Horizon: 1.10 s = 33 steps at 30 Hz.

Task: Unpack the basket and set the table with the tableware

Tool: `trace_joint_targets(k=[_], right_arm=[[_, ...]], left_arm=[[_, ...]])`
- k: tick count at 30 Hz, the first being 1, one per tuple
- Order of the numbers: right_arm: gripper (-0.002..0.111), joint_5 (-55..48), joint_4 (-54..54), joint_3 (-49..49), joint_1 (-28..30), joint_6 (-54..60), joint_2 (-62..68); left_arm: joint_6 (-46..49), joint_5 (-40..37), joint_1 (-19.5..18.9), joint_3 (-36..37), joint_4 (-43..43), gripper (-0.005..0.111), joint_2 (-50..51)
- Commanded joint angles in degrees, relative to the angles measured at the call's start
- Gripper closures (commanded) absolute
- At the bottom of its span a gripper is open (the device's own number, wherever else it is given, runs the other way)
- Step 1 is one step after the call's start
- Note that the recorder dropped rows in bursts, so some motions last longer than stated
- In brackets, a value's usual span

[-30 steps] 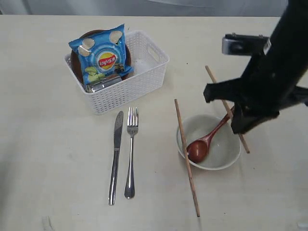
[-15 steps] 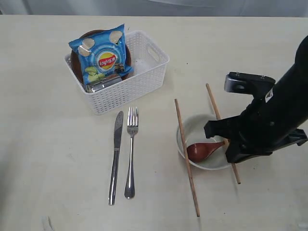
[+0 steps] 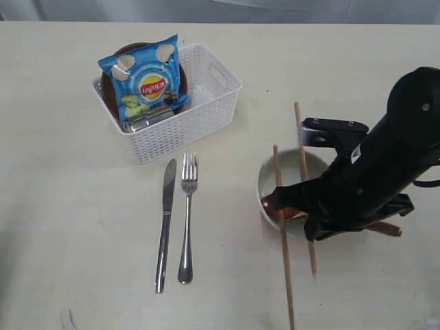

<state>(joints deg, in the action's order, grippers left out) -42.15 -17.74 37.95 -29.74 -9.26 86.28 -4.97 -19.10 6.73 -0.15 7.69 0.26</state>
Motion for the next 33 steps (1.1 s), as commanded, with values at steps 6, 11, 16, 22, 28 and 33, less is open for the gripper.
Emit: trace_joint_targets(k=[6,11,16,22,28,33], right_arm=[[0.108,-7.01,3.01,7.57,0.01,-1.00,-1.51],[0.108,-12.15,7.78,13.27,0.01,-4.46,-0.14],[0.108,-20.86,12.26,16.28,0.01,-4.95,1.97],[0.088,-21.22,11.53,16.66,0.01,-3.56,2.63],[0.071,-21.19,11.56,16.66,0.01,-3.56,2.63],[0.070,-21.30,11.56,16.66,0.01,-2.99,1.74]], left_arm=[[0.09,0.41,-0.21,0.15,0.02,0.107,-0.26],[0.09,0.41,-0.21,0.15,0.02,0.107,-0.26],[0.09,0.41,-0.21,0.15,0.02,0.107,-0.26],[0.09,0.41,-0.21,0.15,0.02,0.107,-0.26],[0.09,0.41,-0.21,0.15,0.02,0.107,-0.26],[0.09,0.41,-0.21,0.15,0.02,0.107,-0.26]])
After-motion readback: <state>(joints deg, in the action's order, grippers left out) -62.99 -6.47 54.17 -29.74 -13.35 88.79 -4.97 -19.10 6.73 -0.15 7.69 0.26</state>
